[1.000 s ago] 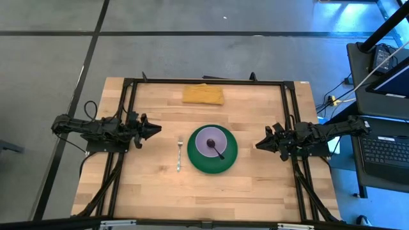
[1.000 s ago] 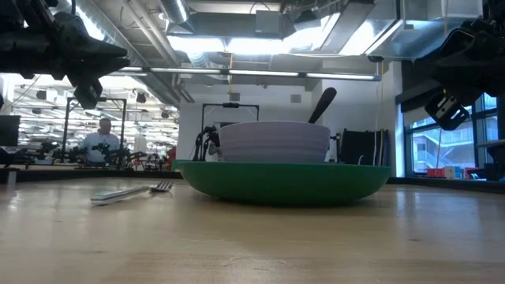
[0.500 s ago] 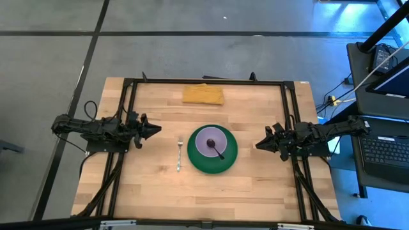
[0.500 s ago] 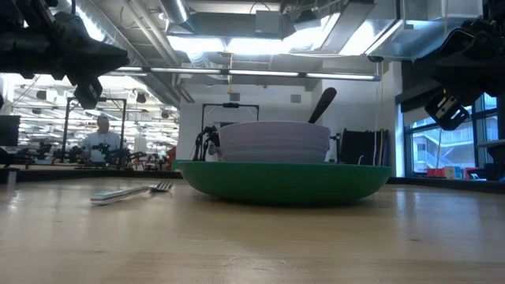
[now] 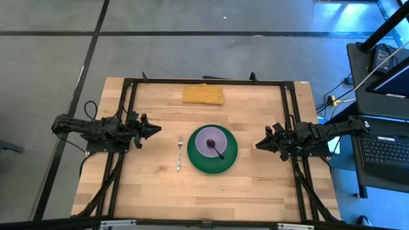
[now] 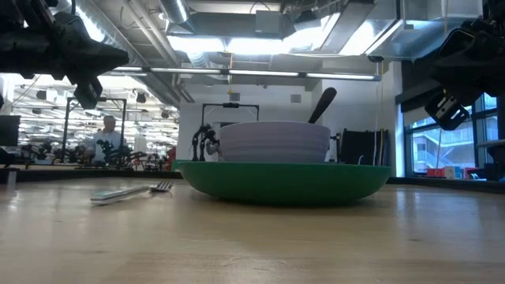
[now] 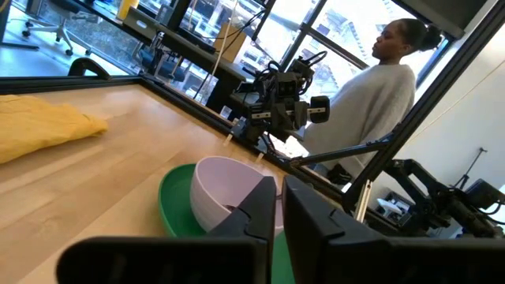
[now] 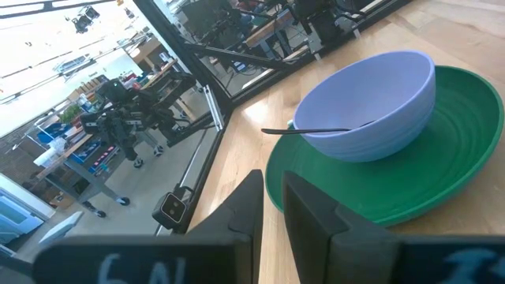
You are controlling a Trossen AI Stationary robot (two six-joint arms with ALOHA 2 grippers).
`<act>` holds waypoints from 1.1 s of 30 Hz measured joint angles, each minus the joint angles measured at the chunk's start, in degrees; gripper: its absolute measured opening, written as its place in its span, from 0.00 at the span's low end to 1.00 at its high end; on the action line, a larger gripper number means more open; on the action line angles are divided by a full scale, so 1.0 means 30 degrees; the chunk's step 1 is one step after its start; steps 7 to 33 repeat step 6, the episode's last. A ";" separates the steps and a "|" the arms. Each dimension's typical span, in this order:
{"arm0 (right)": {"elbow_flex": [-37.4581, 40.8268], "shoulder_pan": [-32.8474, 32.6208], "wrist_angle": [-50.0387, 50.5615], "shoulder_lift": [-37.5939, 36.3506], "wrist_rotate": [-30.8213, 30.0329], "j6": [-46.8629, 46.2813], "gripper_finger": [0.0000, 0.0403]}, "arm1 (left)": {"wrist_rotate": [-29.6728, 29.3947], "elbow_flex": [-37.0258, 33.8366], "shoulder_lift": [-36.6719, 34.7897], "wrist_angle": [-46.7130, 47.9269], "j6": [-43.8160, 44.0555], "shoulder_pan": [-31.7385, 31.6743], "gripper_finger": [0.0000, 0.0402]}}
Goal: Set table place
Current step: Return to Home Position
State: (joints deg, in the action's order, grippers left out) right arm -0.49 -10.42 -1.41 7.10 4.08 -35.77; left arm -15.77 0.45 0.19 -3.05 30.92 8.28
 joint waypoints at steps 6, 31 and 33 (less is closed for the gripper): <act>0.0000 0.0001 0.0000 0.0003 0.0003 0.0004 0.13 | 0.0001 0.0005 0.0000 0.0005 0.0000 0.0004 0.03; 0.0000 0.0001 0.0000 0.0003 0.0003 0.0004 0.13 | 0.0001 0.0005 0.0000 0.0005 0.0000 0.0004 0.03; 0.0000 0.0001 0.0000 0.0003 0.0003 0.0004 0.13 | 0.0001 0.0005 0.0000 0.0005 0.0000 0.0004 0.03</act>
